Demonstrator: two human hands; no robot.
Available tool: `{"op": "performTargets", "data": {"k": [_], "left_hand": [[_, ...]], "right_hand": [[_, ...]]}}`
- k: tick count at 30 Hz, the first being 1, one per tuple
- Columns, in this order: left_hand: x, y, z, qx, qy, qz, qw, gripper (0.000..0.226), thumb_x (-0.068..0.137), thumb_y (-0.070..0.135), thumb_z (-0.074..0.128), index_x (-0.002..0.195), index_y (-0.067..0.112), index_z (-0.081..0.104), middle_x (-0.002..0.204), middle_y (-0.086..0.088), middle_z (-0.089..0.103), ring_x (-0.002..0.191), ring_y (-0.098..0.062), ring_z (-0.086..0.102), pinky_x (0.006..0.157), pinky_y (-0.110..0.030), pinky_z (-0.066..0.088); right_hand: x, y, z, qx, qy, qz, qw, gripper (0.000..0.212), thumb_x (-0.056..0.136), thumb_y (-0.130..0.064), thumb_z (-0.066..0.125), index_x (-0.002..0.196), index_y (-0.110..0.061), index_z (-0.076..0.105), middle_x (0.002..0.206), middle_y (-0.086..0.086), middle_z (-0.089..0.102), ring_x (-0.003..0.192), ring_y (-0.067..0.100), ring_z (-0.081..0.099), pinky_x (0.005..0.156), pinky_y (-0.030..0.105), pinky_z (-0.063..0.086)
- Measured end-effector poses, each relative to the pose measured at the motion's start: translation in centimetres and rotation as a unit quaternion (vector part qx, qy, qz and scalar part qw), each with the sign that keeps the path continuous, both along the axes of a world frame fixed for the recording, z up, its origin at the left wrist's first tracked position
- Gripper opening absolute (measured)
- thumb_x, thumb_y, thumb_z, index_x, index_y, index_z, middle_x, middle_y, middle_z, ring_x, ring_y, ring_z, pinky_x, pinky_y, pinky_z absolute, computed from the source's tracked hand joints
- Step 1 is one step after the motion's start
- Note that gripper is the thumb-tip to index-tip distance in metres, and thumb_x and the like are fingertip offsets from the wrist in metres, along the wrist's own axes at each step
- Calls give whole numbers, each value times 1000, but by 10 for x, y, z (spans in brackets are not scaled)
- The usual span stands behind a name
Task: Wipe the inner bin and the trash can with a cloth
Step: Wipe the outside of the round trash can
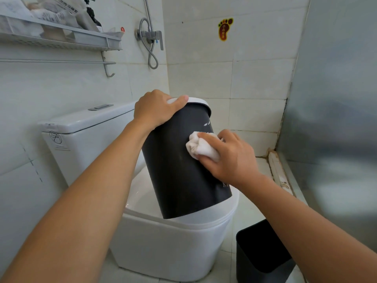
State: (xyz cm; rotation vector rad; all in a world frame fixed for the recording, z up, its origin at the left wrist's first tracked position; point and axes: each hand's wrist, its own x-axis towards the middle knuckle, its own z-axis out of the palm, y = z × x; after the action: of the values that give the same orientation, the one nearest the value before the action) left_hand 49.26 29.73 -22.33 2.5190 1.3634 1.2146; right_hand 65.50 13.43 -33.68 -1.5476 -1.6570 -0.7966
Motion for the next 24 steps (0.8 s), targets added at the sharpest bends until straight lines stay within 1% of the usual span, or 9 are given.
{"op": "performTargets", "data": {"k": [2,4,7,11,14,17,19,21,24], "left_hand": [[-4,4,0,-9,-2,16,1000,71,91,75,50,56,17,28,55,1,36,54,-21,38,54,-34,27],[-5,10,-2,-16,-7,30,999,70,91,75,49,57,17,31,57,0,40,55,-22,40,54,-33,29],[-4,17,-4,-25,-7,65,998,68,91,74,47,59,15,41,63,1,50,61,-23,49,58,-34,33],[-3,27,-6,-28,11,100,995,63,93,73,44,84,14,63,85,0,61,81,-29,58,70,-35,39],[-2,31,-7,-28,15,114,993,64,92,73,44,87,12,63,79,0,60,82,-30,58,70,-37,39],[-2,33,-7,-25,14,124,992,62,91,71,45,86,12,62,80,-3,61,81,-31,59,70,-38,40],[-4,33,-7,-20,18,131,991,61,91,70,45,87,12,62,84,-5,63,81,-31,59,70,-38,41],[-6,33,-8,-17,21,132,991,60,92,69,46,87,12,62,82,-5,62,80,-31,58,69,-38,41],[-6,30,-9,-14,18,136,990,60,93,70,46,86,12,61,77,-2,57,79,-30,57,69,-38,41]], "right_hand": [[-3,3,-2,-12,28,-1,1000,48,88,-59,60,128,-34,69,88,1,56,70,25,56,52,30,42],[-6,-2,-8,-28,20,10,999,47,87,-59,60,127,-34,70,88,1,56,69,24,55,51,31,44],[-6,-18,-19,-61,-50,39,996,46,85,-55,64,126,-33,70,88,1,56,70,24,55,53,29,42],[-5,-37,-27,-99,-175,71,977,43,85,-49,65,124,-31,69,90,3,56,74,26,52,59,33,43],[-11,-42,-31,-103,-209,70,970,38,84,-45,64,118,-30,69,89,2,53,74,25,48,59,35,42],[-10,-40,-29,-116,-196,43,973,40,85,-50,61,120,-32,68,89,2,54,74,24,51,59,34,44],[-8,-37,-22,-123,-146,16,981,44,85,-54,61,124,-34,66,88,2,56,72,24,54,58,34,46],[-9,-32,-19,-113,-88,-7,990,42,84,-54,66,121,-35,68,84,1,54,67,23,54,55,30,41],[-17,-30,-20,-95,-68,-21,993,39,83,-51,67,117,-33,68,83,1,52,65,24,51,54,30,41]]}}
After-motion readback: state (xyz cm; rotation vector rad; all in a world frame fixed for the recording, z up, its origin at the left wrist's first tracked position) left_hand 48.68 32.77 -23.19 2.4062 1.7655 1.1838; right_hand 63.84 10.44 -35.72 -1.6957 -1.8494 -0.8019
